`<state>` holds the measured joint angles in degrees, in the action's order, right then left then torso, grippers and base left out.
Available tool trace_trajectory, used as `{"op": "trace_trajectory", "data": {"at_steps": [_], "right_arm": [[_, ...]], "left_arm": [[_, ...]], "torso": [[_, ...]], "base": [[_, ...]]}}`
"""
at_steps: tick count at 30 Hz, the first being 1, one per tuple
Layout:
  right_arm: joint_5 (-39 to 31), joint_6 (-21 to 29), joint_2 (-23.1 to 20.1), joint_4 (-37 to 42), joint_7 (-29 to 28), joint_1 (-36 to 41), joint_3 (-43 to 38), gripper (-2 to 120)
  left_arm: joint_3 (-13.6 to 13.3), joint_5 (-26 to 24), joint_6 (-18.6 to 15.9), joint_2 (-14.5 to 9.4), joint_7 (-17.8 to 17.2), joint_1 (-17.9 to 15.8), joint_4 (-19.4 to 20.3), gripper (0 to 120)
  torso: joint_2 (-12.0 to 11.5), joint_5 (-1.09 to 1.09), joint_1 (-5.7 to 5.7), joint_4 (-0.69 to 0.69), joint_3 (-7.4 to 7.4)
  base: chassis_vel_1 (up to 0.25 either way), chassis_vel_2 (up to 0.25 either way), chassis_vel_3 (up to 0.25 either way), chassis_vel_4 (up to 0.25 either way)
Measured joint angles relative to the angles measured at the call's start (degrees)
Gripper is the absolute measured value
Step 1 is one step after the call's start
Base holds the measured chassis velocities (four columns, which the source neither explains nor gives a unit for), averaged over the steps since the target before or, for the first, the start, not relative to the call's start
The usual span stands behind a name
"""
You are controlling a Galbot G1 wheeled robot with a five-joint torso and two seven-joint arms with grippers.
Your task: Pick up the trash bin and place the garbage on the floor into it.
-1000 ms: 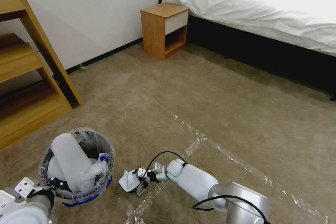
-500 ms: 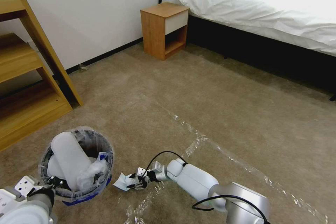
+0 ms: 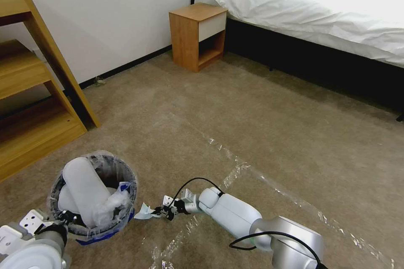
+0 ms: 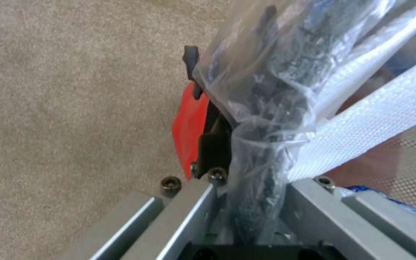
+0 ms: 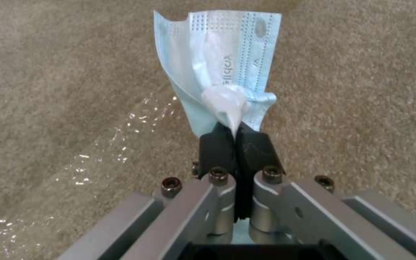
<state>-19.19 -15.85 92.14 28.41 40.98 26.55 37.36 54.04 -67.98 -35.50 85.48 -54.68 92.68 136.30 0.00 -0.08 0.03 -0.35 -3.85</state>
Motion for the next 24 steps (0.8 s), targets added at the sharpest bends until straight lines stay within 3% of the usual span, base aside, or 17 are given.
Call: {"op": "trace_trajectory", "data": {"at_steps": [11, 16, 24], "right_arm": [[0.1, -1.4, 0.0, 0.7, 0.4, -0.6, -1.8, 0], [0.0, -5.2, 0.0, 8.0, -0.7, -2.8, -2.7, 0], [-1.0, -5.1, -1.1, 16.5, -4.2, -5.9, -5.5, 0]], "left_arm": [[0.5, -1.8, 0.0, -1.1, -0.4, -0.2, 0.4, 0], [2.1, -6.2, -0.2, -4.2, -1.7, -0.9, 0.1, 0], [2.7, -10.6, -0.1, -8.5, -3.6, -3.1, -1.7, 0]], "torso": [[0.0, 0.0, 0.0, 0.0, 0.0], [0.0, -0.02, 0.0, 0.01, 0.0], [0.0, -0.01, 0.0, 0.02, 0.0]], "base": [[0.0, 0.0, 0.0, 0.0], [0.0, 0.0, 0.0, 0.0], [0.0, 0.0, 0.0, 0.0]]}}
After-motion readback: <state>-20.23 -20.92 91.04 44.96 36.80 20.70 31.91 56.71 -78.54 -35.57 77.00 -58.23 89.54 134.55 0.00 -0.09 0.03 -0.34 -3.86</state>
